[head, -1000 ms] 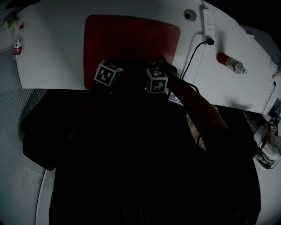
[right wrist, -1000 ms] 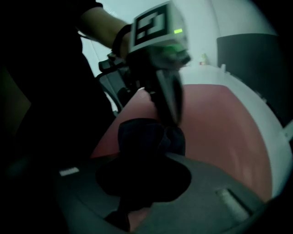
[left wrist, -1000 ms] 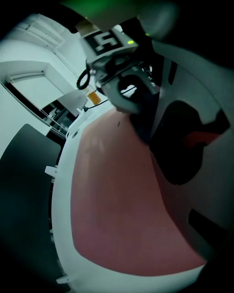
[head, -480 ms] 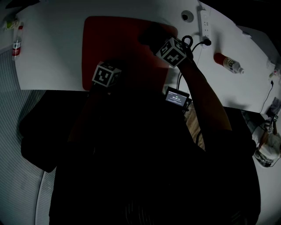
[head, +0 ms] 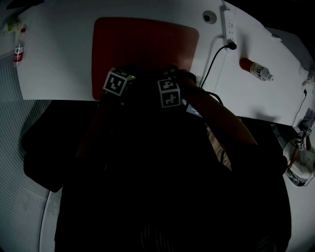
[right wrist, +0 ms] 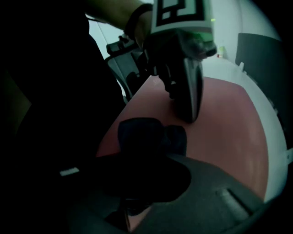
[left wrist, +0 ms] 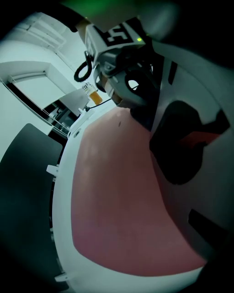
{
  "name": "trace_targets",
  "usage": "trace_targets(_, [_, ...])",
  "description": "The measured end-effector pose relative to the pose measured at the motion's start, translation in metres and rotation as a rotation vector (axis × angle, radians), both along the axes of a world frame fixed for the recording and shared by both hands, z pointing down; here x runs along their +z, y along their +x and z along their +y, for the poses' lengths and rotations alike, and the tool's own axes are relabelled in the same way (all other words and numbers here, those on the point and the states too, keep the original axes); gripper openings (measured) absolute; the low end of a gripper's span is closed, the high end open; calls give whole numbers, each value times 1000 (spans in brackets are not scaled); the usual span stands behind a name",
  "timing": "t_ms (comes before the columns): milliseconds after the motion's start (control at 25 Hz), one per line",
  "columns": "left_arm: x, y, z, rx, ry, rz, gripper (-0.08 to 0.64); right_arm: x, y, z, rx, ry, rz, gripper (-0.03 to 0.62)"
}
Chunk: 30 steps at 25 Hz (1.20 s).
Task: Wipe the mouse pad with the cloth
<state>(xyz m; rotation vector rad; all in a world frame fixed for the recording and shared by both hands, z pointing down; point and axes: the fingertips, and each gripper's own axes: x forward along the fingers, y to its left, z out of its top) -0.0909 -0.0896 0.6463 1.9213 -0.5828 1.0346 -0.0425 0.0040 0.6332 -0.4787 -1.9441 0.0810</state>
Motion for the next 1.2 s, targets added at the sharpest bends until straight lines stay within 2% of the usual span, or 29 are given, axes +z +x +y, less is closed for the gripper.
trace_targets(40, [0, 0, 0, -1, 1, -2, 6, 2, 3, -8, 15, 7, -21, 80])
trace_targets(120, [2, 0, 1, -1, 5, -9, 6, 6, 24, -52, 126, 85, -13, 80])
trace_targets(240, [2, -1, 0, 0, 7, -13, 6, 8, 56, -145, 409, 156, -31, 83])
trace_targets(320, [2, -2, 0, -3, 6, -12, 6, 4, 77, -196, 551, 181, -11, 83])
trace_targets(400, [1, -1, 0, -5, 9, -11, 6, 2, 89, -221, 605, 199, 9, 84])
trace_targets(560, [2, -1, 1, -7, 9, -11, 6, -1, 93, -218, 663, 201, 58, 78])
trace_targets(680, [2, -2, 1, -5, 9, -13, 6, 2, 74, -183, 568, 155, 26, 78])
trace_targets(880, [1, -1, 2, -5, 8, -10, 6, -3, 28, -88, 400, 69, -23, 78])
trace_targets(1040, [1, 0, 2, -2, 17, -15, 6, 0, 15, -12, 217, 10, 49, 79])
trace_targets(1120, [1, 0, 2, -5, 20, -18, 6, -1, 7, 10, 119, 0, 40, 80])
trace_targets(1200, [1, -1, 1, -11, 32, -27, 6, -1, 3, 17, 83, -36, 4, 80])
